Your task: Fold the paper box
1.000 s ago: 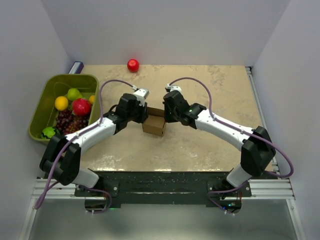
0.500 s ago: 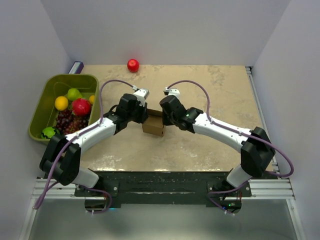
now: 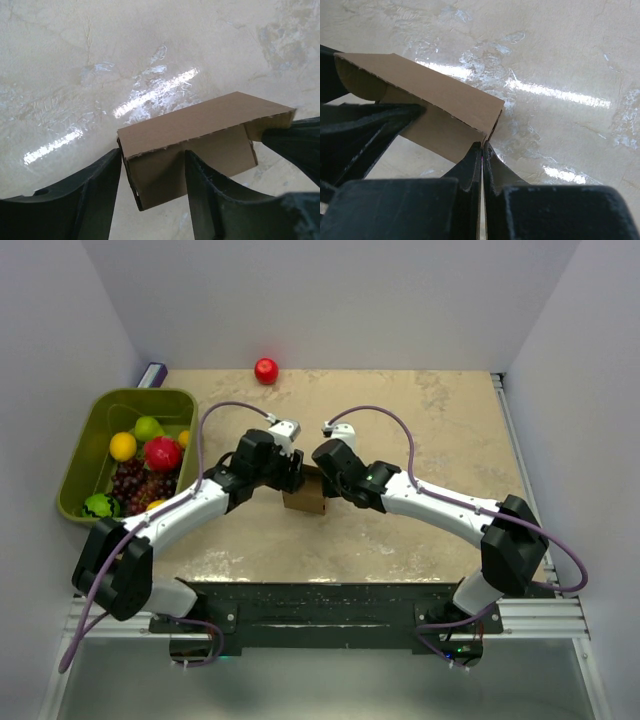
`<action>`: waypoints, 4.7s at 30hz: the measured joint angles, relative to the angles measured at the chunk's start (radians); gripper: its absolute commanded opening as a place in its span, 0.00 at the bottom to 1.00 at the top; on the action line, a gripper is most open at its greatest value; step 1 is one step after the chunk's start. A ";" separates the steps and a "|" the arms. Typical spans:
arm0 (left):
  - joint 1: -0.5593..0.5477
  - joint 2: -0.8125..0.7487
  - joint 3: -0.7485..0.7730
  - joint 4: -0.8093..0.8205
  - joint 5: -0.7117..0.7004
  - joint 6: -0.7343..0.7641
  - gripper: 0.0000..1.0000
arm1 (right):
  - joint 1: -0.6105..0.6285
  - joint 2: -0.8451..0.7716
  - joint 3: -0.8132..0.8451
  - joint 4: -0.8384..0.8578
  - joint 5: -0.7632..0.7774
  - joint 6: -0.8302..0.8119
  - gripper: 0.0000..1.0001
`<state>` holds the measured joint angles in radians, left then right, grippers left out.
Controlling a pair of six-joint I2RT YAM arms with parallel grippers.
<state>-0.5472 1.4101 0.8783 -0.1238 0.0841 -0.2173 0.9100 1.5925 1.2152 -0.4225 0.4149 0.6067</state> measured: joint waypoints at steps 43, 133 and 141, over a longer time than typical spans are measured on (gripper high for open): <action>-0.018 -0.134 -0.026 -0.080 -0.134 0.045 0.25 | 0.006 0.006 0.010 -0.018 0.013 0.003 0.00; 0.157 -0.108 -0.206 0.246 0.107 -0.344 0.52 | 0.032 -0.090 -0.031 -0.090 -0.056 -0.059 0.81; 0.157 -0.108 -0.206 0.246 0.108 -0.344 0.52 | -0.089 -0.153 -0.005 -0.052 -0.229 -0.056 0.77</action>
<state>-0.3901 1.3025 0.6720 0.1226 0.1921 -0.5610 0.8207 1.4395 1.2098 -0.4747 0.1860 0.5507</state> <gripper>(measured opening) 0.525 0.787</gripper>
